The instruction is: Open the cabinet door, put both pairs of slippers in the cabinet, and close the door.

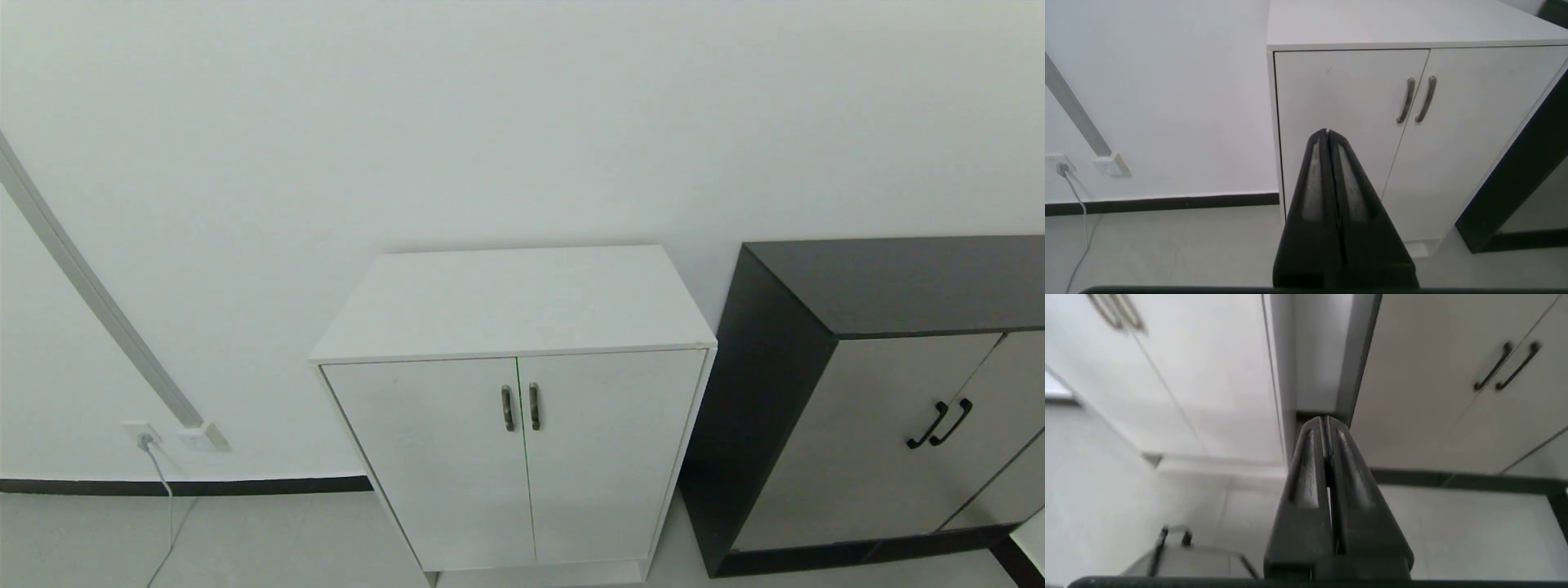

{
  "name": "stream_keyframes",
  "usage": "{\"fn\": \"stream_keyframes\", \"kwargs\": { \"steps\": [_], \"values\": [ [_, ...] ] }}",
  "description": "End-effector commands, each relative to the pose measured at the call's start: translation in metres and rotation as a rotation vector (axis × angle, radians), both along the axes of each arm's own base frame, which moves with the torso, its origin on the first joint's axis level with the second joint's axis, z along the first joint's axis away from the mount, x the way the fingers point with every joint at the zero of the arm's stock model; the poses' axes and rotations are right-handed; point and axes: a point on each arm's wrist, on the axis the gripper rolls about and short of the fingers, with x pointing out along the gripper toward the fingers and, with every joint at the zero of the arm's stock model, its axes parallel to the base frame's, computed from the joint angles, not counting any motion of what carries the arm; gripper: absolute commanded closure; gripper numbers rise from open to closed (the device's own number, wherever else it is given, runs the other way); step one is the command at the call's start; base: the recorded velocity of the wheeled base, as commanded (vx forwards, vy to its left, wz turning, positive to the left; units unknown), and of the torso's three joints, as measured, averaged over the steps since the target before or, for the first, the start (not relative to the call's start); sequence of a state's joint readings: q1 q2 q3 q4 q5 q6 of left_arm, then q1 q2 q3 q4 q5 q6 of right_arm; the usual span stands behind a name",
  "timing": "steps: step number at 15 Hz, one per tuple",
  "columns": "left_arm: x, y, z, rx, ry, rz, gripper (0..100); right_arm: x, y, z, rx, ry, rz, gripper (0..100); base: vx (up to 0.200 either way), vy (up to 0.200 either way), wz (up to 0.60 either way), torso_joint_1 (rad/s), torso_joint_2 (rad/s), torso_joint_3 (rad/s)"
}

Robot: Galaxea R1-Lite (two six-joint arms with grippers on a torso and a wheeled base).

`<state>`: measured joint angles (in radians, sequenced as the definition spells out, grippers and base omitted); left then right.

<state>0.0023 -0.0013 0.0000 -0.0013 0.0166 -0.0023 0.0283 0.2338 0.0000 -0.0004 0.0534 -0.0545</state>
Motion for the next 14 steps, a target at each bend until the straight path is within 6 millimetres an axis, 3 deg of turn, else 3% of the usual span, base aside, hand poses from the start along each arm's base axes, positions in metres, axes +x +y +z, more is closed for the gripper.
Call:
{"fn": "stream_keyframes", "kwargs": {
  "steps": [1,7,14],
  "values": [
    [0.0,0.0,0.0,-0.001,0.001,-0.001,100,-0.006,0.0,-0.001,0.002,-0.083,-0.034,100,0.0,0.0,0.0,0.0,0.0,0.0],
    [0.0,0.0,0.0,-0.001,0.001,0.001,100,-0.018,0.0,-0.003,0.005,-0.233,-0.034,100,0.0,0.0,0.0,0.0,0.0,0.0],
    [0.0,0.0,0.0,-0.001,0.001,-0.001,100,-0.018,0.0,-0.003,0.099,-0.232,-0.05,100,0.0,0.0,0.0,0.0,0.0,0.0]
  ]
}}
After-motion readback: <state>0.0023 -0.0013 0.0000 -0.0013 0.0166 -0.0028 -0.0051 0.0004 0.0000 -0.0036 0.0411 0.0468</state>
